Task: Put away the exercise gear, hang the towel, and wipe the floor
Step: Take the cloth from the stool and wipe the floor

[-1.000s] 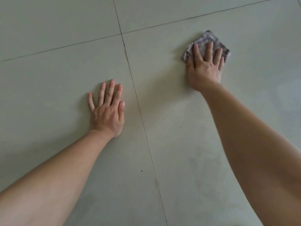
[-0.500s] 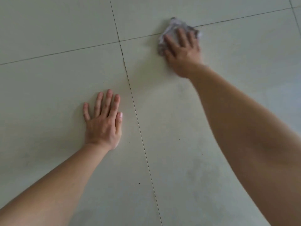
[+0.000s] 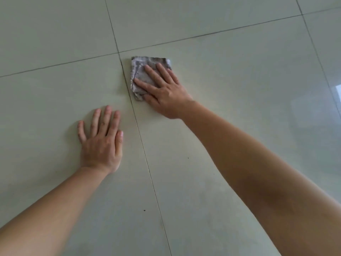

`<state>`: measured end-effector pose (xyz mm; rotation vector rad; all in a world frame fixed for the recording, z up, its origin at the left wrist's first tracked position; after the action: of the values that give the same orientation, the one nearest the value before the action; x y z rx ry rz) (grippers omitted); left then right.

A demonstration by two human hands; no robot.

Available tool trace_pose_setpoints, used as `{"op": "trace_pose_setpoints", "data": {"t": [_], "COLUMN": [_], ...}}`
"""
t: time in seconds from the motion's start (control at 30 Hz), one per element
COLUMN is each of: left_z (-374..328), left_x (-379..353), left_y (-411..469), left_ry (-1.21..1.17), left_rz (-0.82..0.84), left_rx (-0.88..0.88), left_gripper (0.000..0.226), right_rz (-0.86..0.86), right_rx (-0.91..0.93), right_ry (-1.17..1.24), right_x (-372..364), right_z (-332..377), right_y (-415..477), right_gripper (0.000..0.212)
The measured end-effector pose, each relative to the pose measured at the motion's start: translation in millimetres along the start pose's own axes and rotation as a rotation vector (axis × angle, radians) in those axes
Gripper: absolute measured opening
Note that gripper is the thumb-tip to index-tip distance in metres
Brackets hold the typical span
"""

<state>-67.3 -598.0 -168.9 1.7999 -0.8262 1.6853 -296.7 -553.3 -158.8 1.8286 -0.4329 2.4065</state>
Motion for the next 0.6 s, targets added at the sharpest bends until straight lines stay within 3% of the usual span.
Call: {"op": "trace_pose_setpoints", "data": {"t": [0.03,0.1,0.2,0.4,0.6], "left_z": [-0.4,-1.0,-1.3,1.6,-0.5], "left_x": [0.0,-1.2,-3.7,-10.1,-6.3], "left_y": [0.9,1.0,2.1,3.0,6.5], "left_ry": [-0.008,-0.018,-0.021,-0.029,-0.052], "left_rz": [-0.004,-0.005,-0.005,0.042,0.083], "left_rx": [0.003,0.006,0.005,0.016,0.039], "left_gripper": [0.057,0.057,0.057,0.059,0.063], "right_rz": [-0.030,-0.081,-0.029,-0.087,0.015], "right_rx": [-0.057,-0.369,-0.730,-0.817,-0.680], "right_ry": [-0.008,0.035,0.072,0.133,0.119], "right_x": [7.8,27.0,43.4,16.3,-0.4], "right_z": [-28.6,-105.8,-191.5,-162.6,-119.2], "right_y": [1.5,-5.8,-49.6,-139.0,-192.9], "right_gripper": [0.054,0.055,0.057,0.056,0.057]}}
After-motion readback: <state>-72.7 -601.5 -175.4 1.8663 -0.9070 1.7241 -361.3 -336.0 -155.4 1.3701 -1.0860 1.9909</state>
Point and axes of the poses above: each hand's wrist, its own y-axis towards the middle knuckle, its own x-axis out of the back of the hand, z = x × y, the point moved 5 cm from there along y, towards the middle knuckle, and after that the axes turned 4 degrees about -z, right-handed, at the moved point
